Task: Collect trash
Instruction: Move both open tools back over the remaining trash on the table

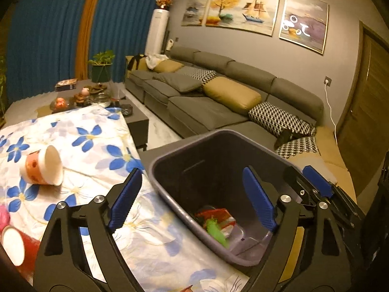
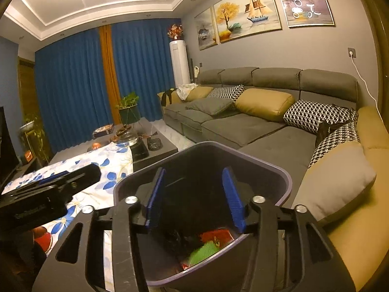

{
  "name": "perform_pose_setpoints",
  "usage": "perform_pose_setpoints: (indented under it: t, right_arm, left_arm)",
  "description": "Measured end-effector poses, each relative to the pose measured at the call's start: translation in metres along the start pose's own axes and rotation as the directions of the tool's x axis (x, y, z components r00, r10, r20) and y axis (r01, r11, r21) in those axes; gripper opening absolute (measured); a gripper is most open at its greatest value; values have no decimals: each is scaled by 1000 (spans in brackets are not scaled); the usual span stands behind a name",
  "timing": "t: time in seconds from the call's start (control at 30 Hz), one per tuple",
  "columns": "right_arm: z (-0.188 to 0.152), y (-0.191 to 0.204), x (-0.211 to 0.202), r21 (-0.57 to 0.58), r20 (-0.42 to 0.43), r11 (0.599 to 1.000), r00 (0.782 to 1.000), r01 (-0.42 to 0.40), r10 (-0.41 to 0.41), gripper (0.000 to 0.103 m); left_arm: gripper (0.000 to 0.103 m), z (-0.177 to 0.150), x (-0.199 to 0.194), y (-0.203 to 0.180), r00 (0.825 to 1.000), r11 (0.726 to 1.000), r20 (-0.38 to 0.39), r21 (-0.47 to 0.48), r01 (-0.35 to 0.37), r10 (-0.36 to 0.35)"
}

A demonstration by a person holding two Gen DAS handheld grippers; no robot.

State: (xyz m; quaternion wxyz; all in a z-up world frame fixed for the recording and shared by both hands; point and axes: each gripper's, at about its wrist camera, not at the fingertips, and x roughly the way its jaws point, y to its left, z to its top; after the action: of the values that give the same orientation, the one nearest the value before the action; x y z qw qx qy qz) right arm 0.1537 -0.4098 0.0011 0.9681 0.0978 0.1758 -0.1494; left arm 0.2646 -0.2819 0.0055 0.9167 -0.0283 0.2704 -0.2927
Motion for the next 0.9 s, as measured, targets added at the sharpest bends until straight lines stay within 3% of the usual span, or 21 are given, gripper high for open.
perform_pose_setpoints:
  t: [0.33,0.6,0.9]
  right_arm:
    - [-2,6,-41,-1,57,1000,998,1,0,85]
    - [-24,47,-71,-50,39,993,993,-106,108,88]
    - [-51,113,-100,-99,-10,962,967,-253,253,88]
  left_arm:
    - [90,-22,-70,22,988,991,75,-6,-133,133]
    - [90,-51,-138,54,955,961,120,-80,-264,272]
    - [90,-95,-232,113,859,873,160,-129,-470,486]
